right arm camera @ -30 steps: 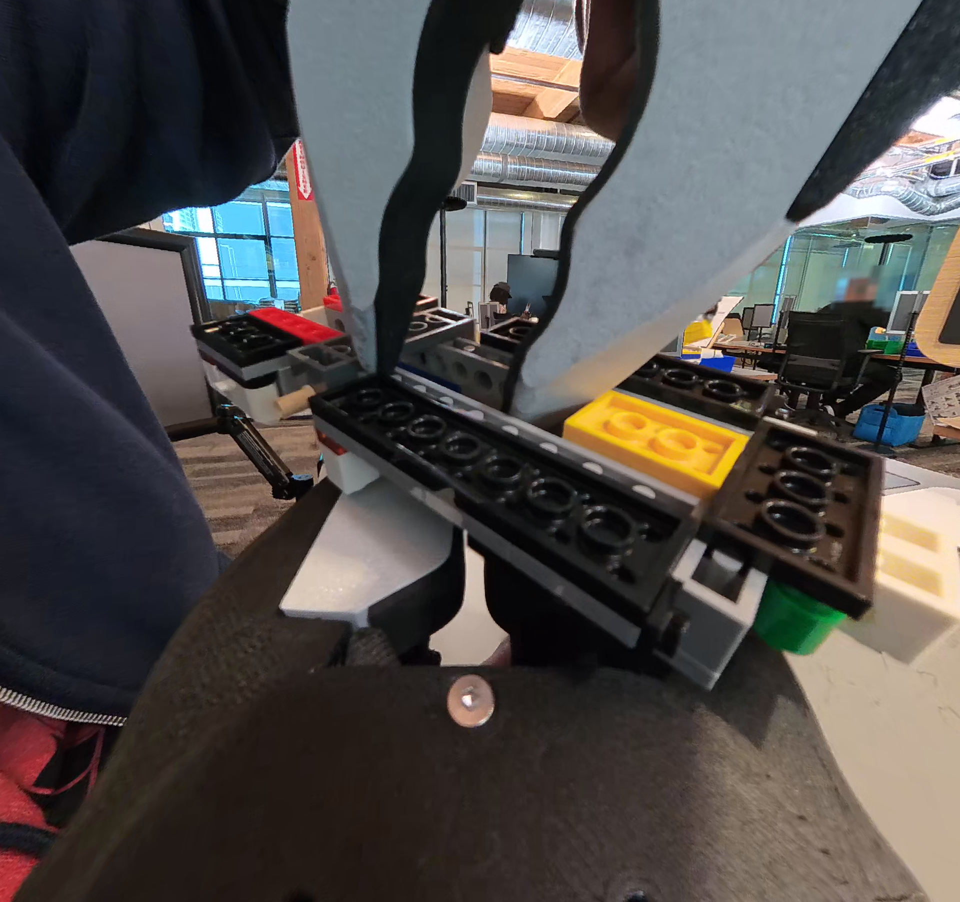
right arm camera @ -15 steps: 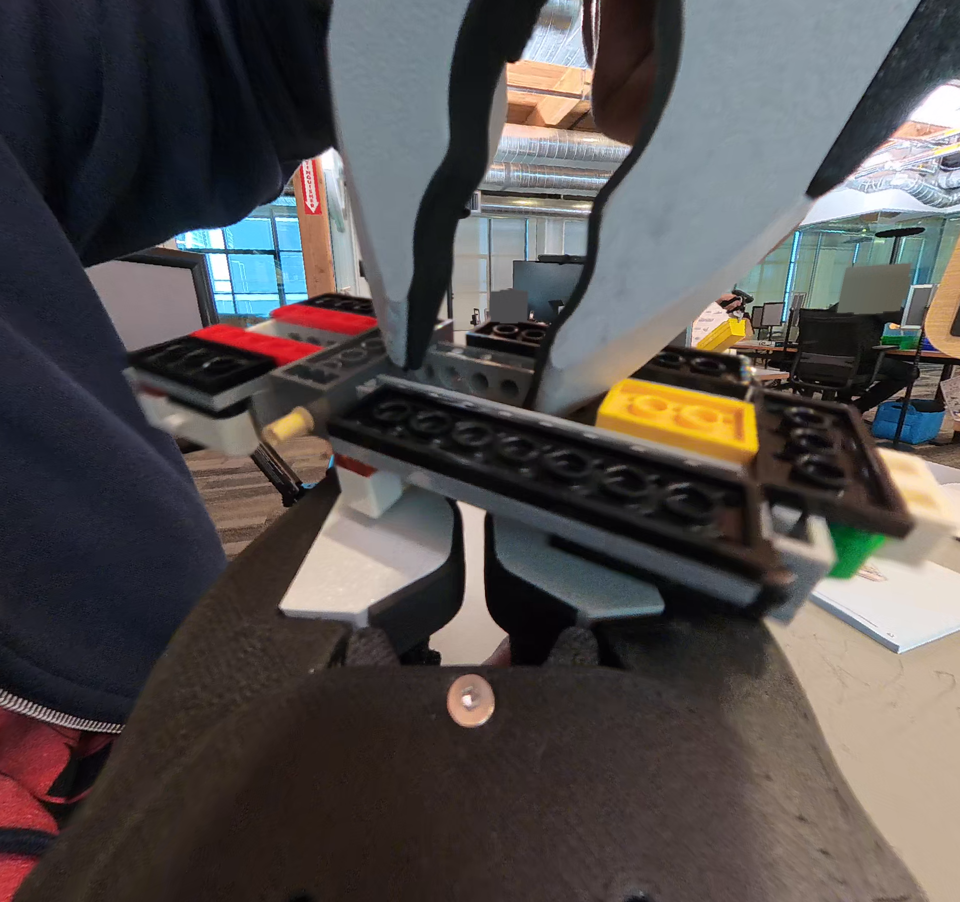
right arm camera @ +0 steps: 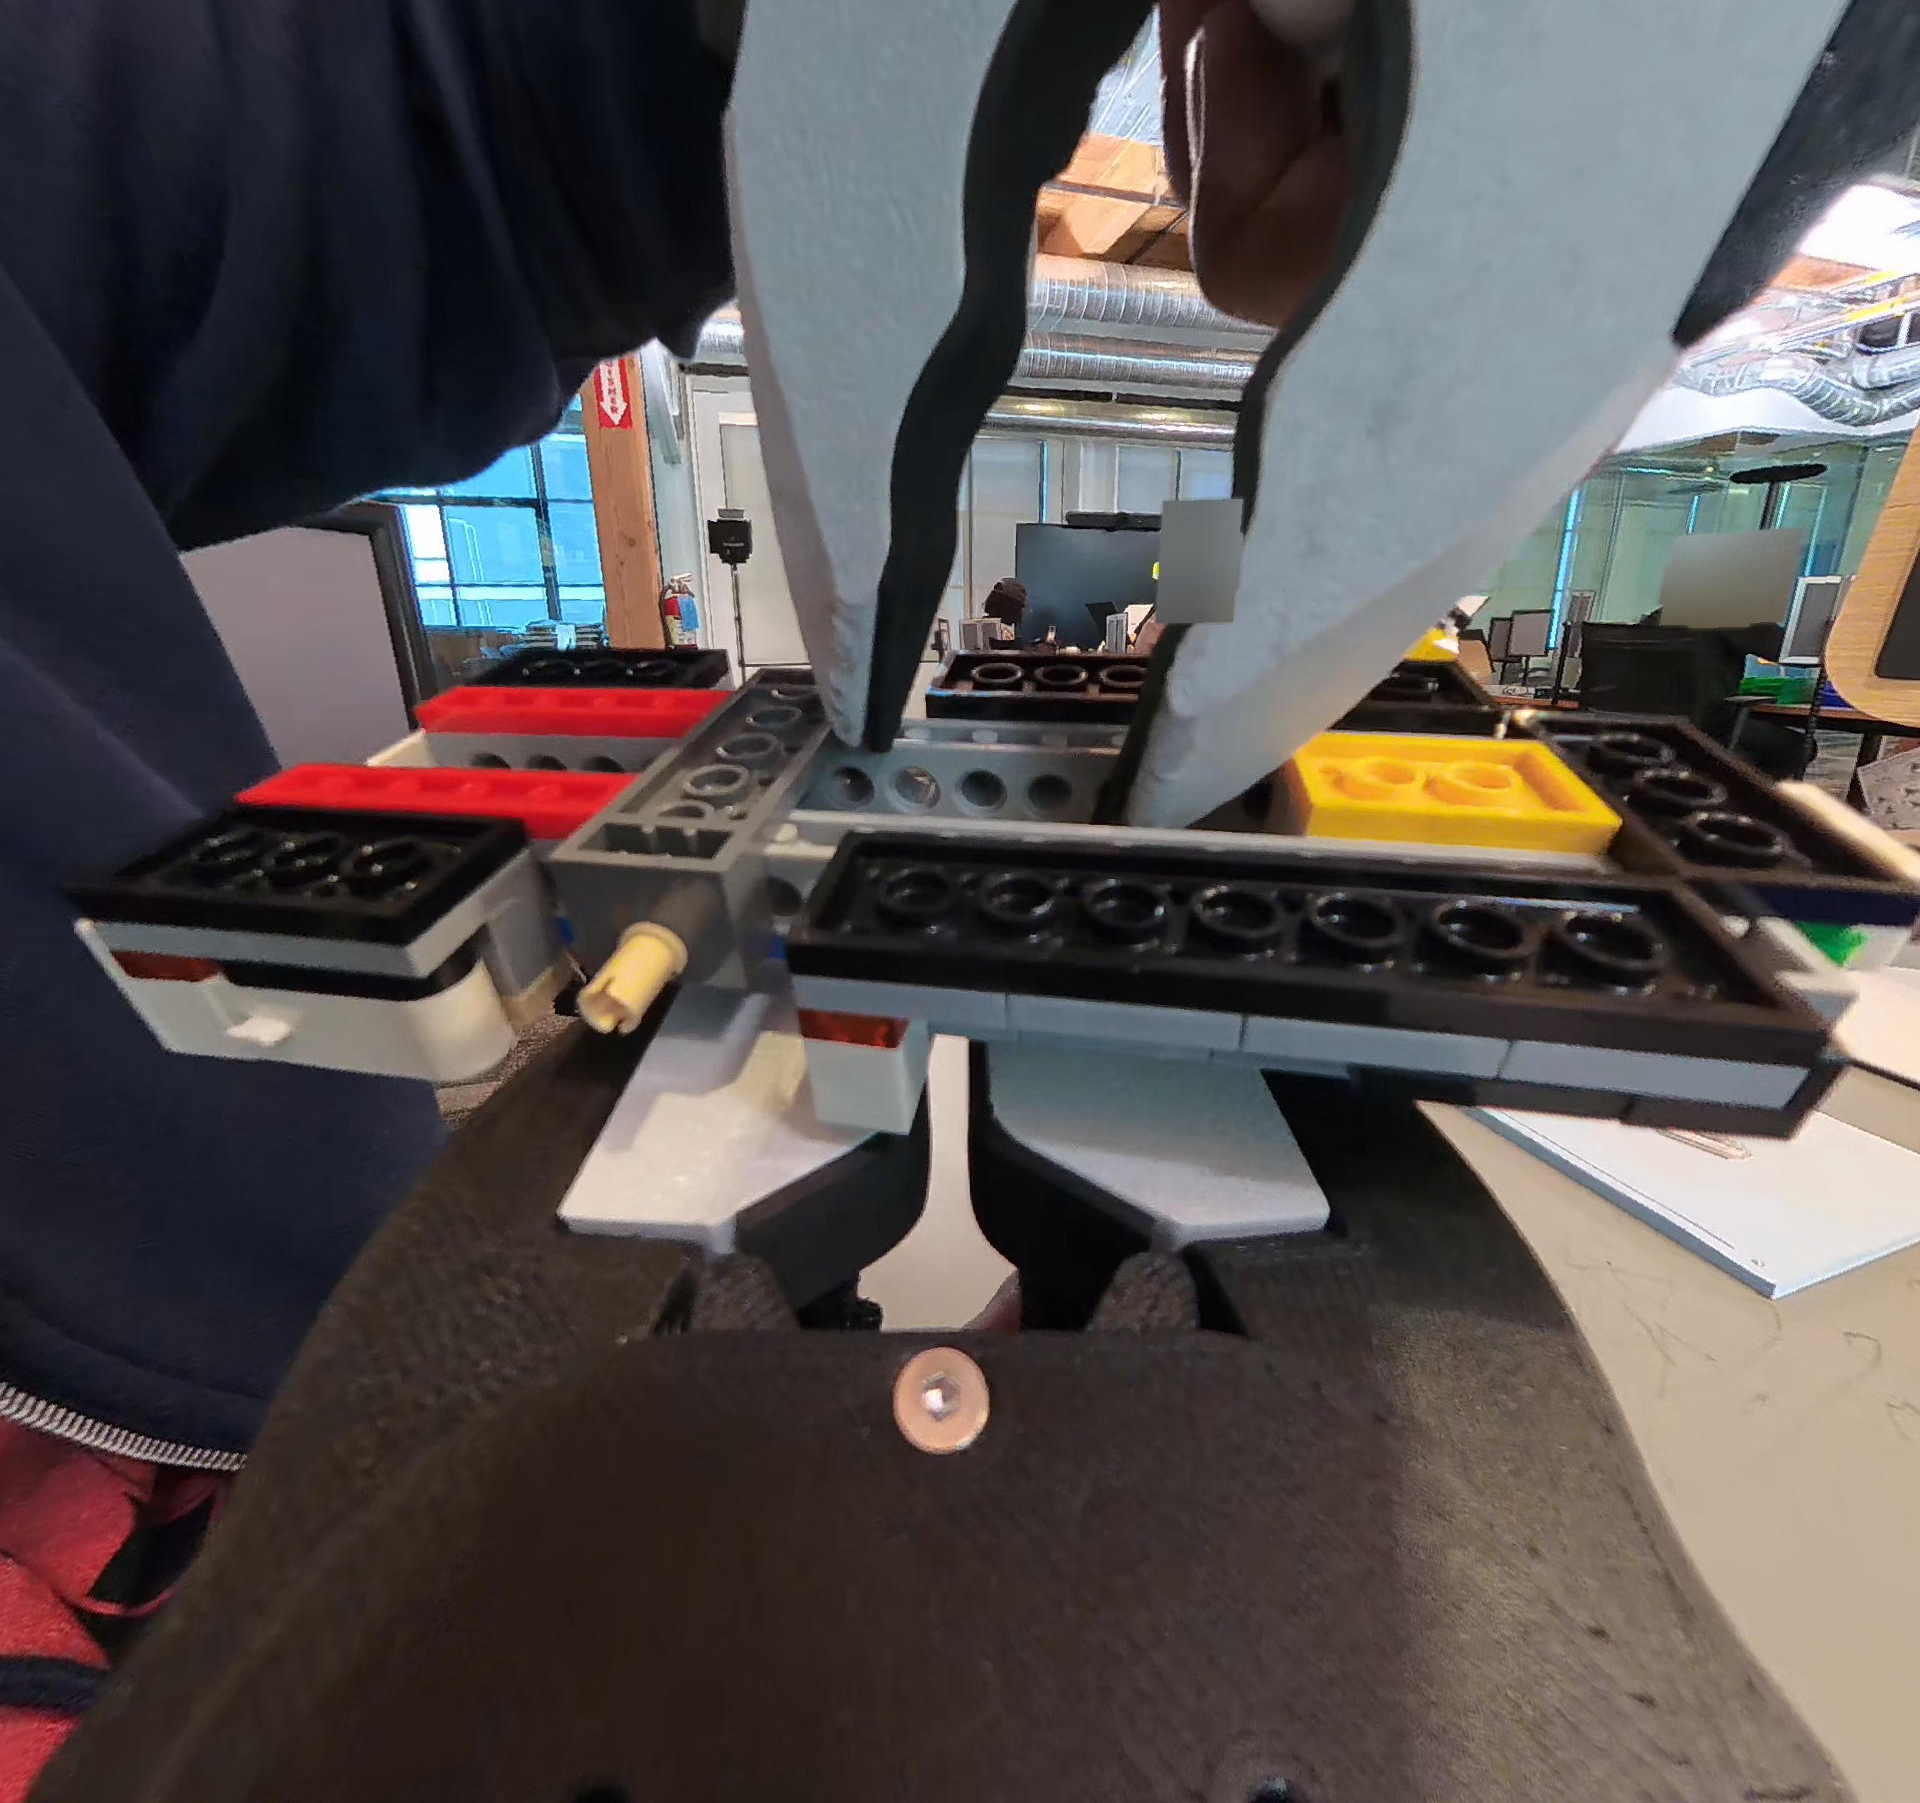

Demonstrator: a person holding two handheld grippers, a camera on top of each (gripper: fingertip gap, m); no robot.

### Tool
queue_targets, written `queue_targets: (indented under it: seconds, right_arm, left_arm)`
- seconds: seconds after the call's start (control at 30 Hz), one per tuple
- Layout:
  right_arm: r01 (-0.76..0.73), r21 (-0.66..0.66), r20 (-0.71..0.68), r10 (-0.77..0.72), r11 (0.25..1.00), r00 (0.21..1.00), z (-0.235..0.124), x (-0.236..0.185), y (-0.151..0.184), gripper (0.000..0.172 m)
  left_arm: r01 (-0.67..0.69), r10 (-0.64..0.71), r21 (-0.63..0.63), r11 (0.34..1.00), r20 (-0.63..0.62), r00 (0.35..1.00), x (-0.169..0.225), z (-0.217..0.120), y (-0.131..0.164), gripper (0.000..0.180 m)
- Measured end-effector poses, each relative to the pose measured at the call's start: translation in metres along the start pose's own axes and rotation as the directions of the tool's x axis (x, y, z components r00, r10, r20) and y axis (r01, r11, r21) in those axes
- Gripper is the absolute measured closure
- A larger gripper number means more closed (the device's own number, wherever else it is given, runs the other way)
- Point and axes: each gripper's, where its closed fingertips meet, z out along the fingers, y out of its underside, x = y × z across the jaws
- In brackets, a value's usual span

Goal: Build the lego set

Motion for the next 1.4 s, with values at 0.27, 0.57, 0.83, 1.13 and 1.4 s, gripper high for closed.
queue_targets:
  seconds: [0.27,0.57,0.83,1.13,1.4]
  right_arm:
    - [0.001,-0.035,-0.026,-0.002,0.999,1.0,0.003,0.003,0.004,0.172]
    - [0.073,-0.149,-0.043,-0.08,0.986,0.996,0.004,0.003,0.002,0.172]
    - [0.083,-0.301,-0.012,-0.091,0.95,0.996,-0.006,0.009,0.002,0.172]
    - [0.04,-0.286,0.011,-0.038,0.957,0.999,-0.01,0.008,-0.005,0.172]
    - [0.056,-0.283,0.023,-0.051,0.958,0.998,-0.01,0.005,-0.005,0.172]
  left_arm:
    - [-0.001,0.0,0.046,0.999,0.018,1.0,-0.003,0.001,0.004,0.154]
    - [-0.051,0.055,0.105,0.993,-0.03,0.998,0.005,-0.005,0.006,0.158]
    - [-0.04,0.053,0.178,0.983,-0.07,0.996,0.001,-0.012,0.003,0.162]
    - [-0.026,0.03,0.17,0.985,-0.019,0.999,-0.006,-0.017,-0.002,0.165]
    - [-0.012,0.013,0.136,0.991,-0.005,1.0,-0.006,-0.016,-0.003,0.165]
